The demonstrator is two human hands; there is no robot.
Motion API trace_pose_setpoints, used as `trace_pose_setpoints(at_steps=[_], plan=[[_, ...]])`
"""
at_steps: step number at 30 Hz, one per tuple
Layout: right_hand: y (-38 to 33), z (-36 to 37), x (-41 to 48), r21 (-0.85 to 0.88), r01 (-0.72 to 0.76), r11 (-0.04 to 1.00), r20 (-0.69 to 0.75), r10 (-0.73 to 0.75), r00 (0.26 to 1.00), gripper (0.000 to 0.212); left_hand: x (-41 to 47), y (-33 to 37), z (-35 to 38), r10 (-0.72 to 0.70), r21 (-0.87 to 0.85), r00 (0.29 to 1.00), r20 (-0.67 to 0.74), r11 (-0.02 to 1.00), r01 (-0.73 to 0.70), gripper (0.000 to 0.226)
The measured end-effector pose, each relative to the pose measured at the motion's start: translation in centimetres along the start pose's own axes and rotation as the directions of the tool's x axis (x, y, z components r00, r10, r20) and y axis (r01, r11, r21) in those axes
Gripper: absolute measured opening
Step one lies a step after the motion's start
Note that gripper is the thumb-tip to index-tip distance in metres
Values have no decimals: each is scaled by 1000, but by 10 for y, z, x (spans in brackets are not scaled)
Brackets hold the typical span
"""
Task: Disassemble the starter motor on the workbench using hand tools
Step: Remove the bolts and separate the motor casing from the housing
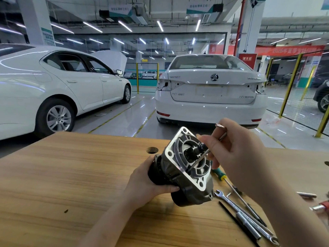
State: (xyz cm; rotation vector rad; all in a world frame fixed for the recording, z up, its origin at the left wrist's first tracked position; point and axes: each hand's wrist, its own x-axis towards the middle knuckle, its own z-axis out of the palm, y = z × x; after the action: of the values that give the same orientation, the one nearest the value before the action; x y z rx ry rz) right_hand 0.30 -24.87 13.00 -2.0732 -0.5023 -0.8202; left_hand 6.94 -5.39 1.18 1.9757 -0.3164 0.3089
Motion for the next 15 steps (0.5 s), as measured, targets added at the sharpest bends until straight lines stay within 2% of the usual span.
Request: trace_pose_setpoints(at_steps=[5, 9, 13, 15], plan=[[6, 8, -2, 74, -73, 995, -6, 74, 997, 30, 1, 2, -2, 13, -4, 1000, 20, 1000, -13, 78], [7, 18, -6, -11, -6, 1000, 1, 6, 1000, 33, 0, 5, -3, -3, 16, 999, 37, 1000, 2, 74], [10, 38, -16, -101, 48, 994, -148, -62, 987, 19, 0, 7, -3, -12, 52, 999, 41, 999, 10, 69], [14, 51, -21, -130, 86, 988, -238, -115, 965, 28, -1, 9, -3, -4, 52, 999, 43, 999, 2, 67]])
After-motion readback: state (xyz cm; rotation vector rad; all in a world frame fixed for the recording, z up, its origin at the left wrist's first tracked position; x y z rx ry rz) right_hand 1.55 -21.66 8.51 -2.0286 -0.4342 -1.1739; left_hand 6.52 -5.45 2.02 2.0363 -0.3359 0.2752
